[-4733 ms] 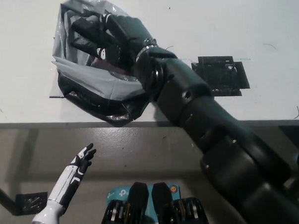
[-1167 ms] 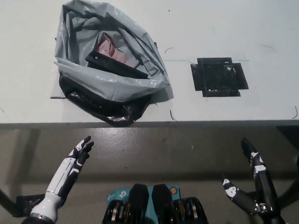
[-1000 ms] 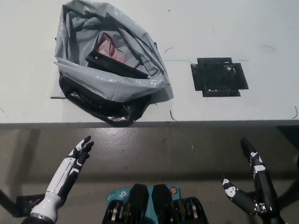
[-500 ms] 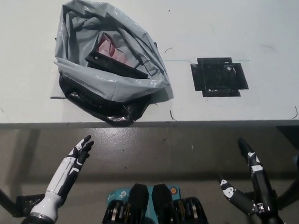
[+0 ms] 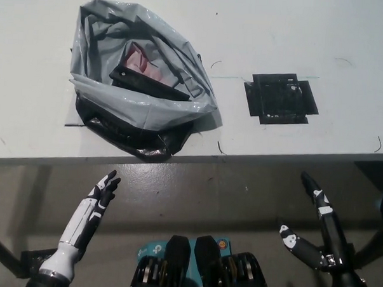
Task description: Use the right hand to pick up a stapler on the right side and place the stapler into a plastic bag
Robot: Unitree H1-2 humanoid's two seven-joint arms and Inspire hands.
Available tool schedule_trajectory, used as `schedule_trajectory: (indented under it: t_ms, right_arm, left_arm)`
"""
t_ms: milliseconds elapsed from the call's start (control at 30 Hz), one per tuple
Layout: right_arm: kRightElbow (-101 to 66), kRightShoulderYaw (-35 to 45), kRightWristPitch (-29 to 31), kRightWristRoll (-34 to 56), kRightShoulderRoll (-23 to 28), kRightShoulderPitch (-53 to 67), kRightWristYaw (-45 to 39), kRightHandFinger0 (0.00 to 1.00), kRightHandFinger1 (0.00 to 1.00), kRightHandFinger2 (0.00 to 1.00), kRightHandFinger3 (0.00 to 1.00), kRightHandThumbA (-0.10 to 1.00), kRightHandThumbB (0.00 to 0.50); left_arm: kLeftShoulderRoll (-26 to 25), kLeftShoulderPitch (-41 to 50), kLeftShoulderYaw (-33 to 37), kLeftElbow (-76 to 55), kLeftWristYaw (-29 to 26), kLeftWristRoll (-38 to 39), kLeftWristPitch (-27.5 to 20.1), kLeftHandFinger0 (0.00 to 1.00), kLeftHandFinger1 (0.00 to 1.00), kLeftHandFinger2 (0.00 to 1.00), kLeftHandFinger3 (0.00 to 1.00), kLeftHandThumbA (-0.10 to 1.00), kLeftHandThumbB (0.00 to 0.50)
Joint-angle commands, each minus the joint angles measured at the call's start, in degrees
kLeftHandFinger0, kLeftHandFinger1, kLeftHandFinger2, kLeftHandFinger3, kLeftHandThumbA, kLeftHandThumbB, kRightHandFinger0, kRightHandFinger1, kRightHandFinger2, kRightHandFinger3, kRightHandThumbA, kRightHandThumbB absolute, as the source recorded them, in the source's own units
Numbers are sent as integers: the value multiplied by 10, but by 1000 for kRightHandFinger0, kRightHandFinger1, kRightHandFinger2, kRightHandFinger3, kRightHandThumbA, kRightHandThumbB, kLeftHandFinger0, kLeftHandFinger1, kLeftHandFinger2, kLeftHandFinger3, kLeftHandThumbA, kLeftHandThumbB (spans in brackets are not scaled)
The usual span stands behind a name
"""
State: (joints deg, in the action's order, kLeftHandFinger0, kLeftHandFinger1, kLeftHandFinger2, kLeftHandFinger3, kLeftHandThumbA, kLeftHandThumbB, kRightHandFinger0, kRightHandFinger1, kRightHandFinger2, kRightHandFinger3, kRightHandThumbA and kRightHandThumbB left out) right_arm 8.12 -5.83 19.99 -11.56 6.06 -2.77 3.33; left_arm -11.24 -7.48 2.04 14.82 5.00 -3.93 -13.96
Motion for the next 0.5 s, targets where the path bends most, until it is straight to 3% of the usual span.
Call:
schedule_trajectory:
  t_ms: [0, 467]
  right_arm:
    - [-12, -4, 26, -13, 4, -6, -3, 970, 1000, 1000, 1000, 618, 260]
    - [-9, -3, 31, -21, 6, -4, 0, 953, 1000, 1000, 1000, 616, 252]
  left_arm:
    - [-7, -9, -6, -15, 2, 4, -1, 1000, 1000, 1000, 1000, 1000, 500]
    - [-5, -8, -5, -19, 4, 5, 6, 1000, 1000, 1000, 1000, 1000, 500]
